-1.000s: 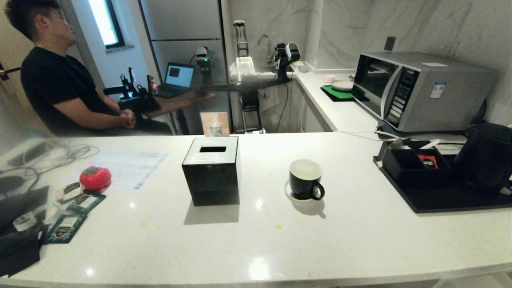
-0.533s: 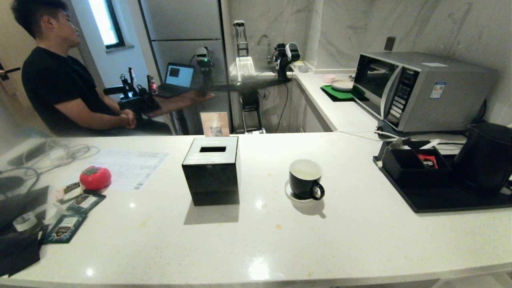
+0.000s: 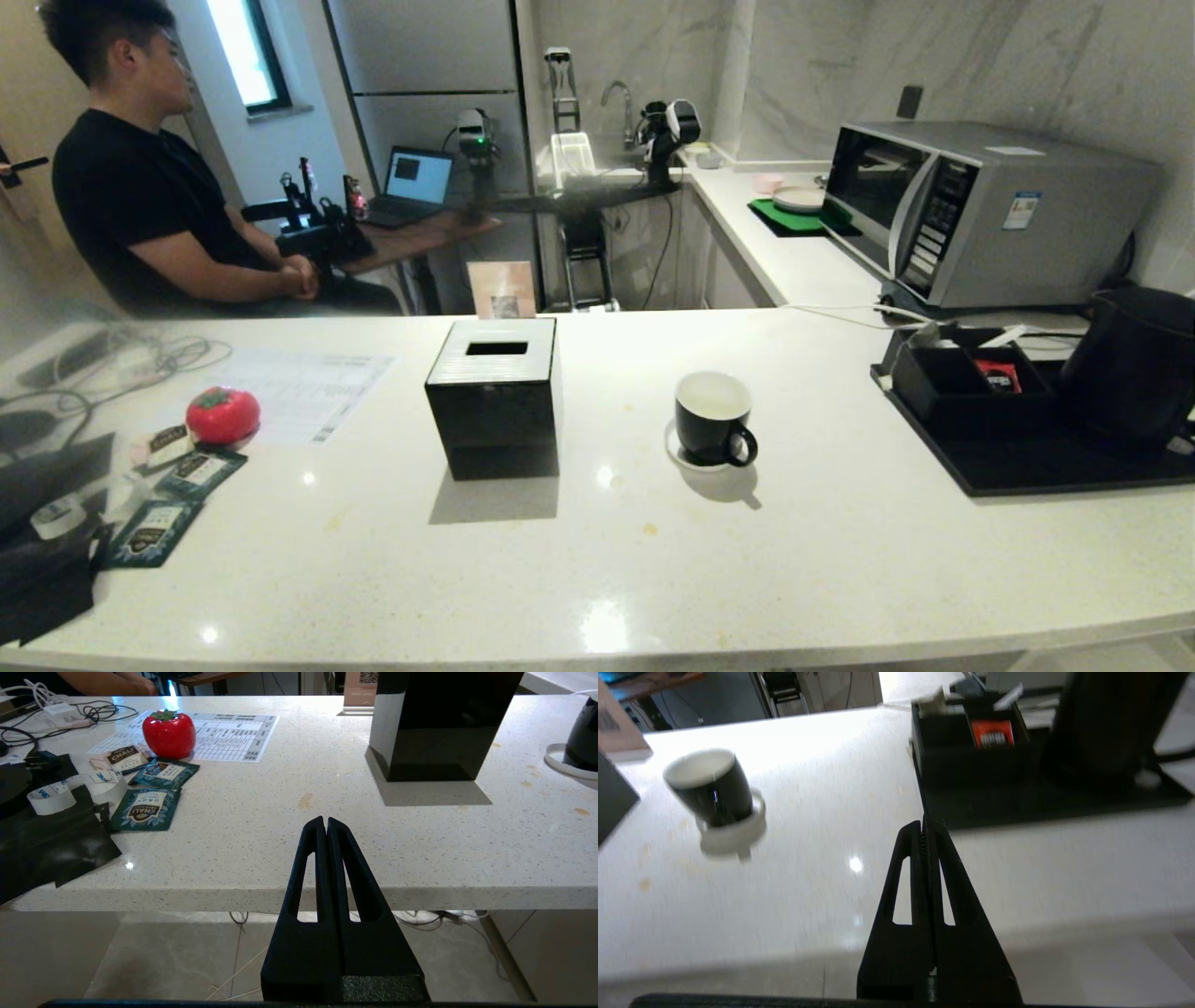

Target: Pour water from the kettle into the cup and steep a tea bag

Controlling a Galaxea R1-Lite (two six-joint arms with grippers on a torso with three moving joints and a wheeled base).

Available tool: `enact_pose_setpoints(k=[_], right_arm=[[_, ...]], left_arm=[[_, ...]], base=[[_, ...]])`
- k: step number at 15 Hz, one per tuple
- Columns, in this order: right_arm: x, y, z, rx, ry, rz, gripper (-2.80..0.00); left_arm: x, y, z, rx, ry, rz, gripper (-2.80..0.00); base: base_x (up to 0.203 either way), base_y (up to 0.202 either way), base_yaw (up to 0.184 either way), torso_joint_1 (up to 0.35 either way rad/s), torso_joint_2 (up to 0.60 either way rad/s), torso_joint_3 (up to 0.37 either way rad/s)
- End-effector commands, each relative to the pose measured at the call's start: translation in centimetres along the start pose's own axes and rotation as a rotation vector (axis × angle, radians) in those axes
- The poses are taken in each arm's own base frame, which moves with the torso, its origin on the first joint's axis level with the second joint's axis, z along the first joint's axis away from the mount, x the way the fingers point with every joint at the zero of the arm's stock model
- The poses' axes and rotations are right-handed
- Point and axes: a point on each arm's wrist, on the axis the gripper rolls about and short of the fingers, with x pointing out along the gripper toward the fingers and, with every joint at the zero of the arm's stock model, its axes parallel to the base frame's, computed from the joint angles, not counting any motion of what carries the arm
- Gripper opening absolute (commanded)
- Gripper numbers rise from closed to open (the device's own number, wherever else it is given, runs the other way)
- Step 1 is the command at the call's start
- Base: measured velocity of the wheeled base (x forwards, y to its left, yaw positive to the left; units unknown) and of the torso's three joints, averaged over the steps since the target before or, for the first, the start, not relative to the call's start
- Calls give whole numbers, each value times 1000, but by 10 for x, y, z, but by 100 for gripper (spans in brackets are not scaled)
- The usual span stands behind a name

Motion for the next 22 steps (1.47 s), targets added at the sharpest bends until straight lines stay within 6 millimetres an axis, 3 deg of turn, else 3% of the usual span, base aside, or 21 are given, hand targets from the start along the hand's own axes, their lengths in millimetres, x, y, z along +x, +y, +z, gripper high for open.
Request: enact_pose_setpoints(k=[1, 7, 11, 16, 22], right_arm=[[55, 5, 24, 6, 95, -18, -280], [170, 11, 92, 34, 23, -29, -280], [238, 1, 92, -54, 62, -67, -280], [294, -3, 97, -128, 112, -88, -280], [337, -5, 100, -144, 326, -137, -280]], left_arm=[[0, 0, 0, 0, -1, 1, -280], [0, 0, 0, -1, -1, 1, -280], [0, 0, 0, 0, 0, 1, -280], [0, 0, 0, 0, 1, 1, -280], [0, 0, 0, -2, -1, 1, -280]], base=[[0, 0, 0, 0, 0, 0], [0, 0, 0, 0, 0, 0], [0, 0, 0, 0, 0, 0], [0, 0, 0, 0, 0, 0], [0, 0, 0, 0, 0, 0]])
